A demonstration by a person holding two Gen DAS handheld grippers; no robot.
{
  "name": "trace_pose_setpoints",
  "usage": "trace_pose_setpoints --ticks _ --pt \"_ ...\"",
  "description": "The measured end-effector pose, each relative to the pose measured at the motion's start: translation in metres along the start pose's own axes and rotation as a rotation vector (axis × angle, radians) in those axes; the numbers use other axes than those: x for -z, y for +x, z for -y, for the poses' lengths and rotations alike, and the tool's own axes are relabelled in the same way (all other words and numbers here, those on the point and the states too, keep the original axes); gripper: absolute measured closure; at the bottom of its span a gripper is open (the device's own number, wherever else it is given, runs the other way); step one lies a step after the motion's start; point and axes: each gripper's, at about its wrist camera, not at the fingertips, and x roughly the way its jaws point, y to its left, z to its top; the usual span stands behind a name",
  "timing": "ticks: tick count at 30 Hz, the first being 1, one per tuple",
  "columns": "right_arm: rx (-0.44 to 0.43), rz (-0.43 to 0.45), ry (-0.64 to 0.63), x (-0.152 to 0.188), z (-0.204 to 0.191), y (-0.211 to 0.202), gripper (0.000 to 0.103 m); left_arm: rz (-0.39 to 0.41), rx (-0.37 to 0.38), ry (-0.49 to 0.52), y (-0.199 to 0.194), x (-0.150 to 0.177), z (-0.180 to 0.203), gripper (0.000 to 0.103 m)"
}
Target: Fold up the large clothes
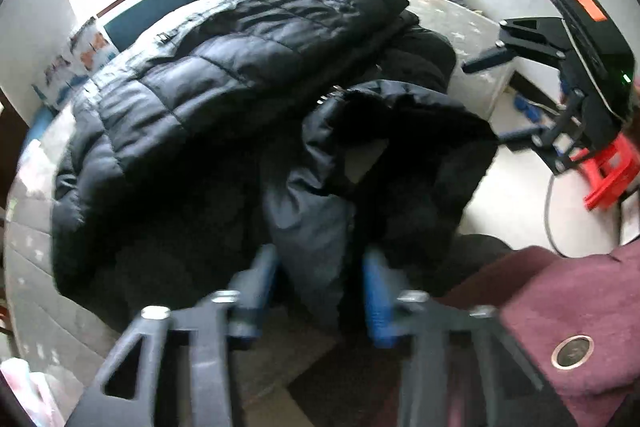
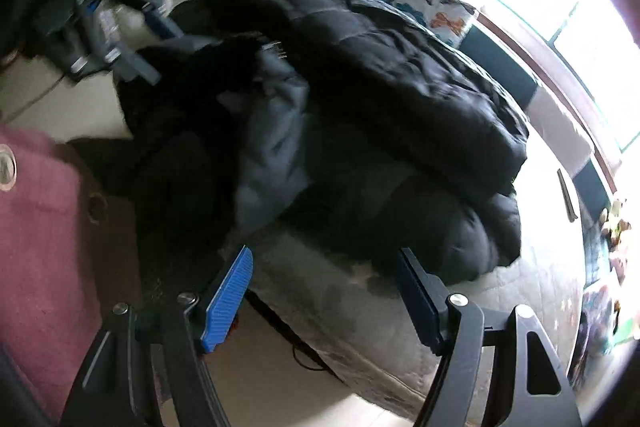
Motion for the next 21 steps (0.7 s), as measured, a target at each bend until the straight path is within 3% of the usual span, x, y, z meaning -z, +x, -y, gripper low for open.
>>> trace_pose_setpoints --ticks 2,4,9,14,16,17,18,21 --pt "0.006 0.018 -0.035 0.0 -0.009 0.002 0.023 0.017 0.002 -0.018 -0.003 -0.004 -0.005 0.088" --pt "0.011 0.045 -0.062 -0.002 -0.016 0.002 0.023 0.04 -0.004 -0.039 -0.01 -0.008 -0.01 0.091" --pt "-0.011 0.149 -0.059 -0.016 -0.022 -0.003 0.023 0.098 0.036 -0.12 -0.027 -0.027 -0.034 0.092" --pt "-0.037 0.186 0.014 -0.036 -0.011 0.003 0.024 0.129 0.09 -0.169 -0.035 -0.045 -0.054 0.092" --pt "-0.059 0.175 0.06 -0.041 -0.004 0.008 0.039 0.126 0.118 -0.185 -0.036 -0.043 -0.059 0.091" --pt "-0.093 0.166 0.086 -0.044 0.001 0.009 0.06 0.123 0.123 -0.195 -0.038 -0.039 -0.061 0.088" --pt "-0.133 0.159 0.121 -0.047 0.006 0.01 0.07 0.117 0.143 -0.206 -0.039 -0.035 -0.064 0.087" --pt "-0.19 0.157 0.222 -0.059 0.024 0.006 0.077 0.099 0.168 -0.215 -0.043 -0.022 -0.067 0.083"
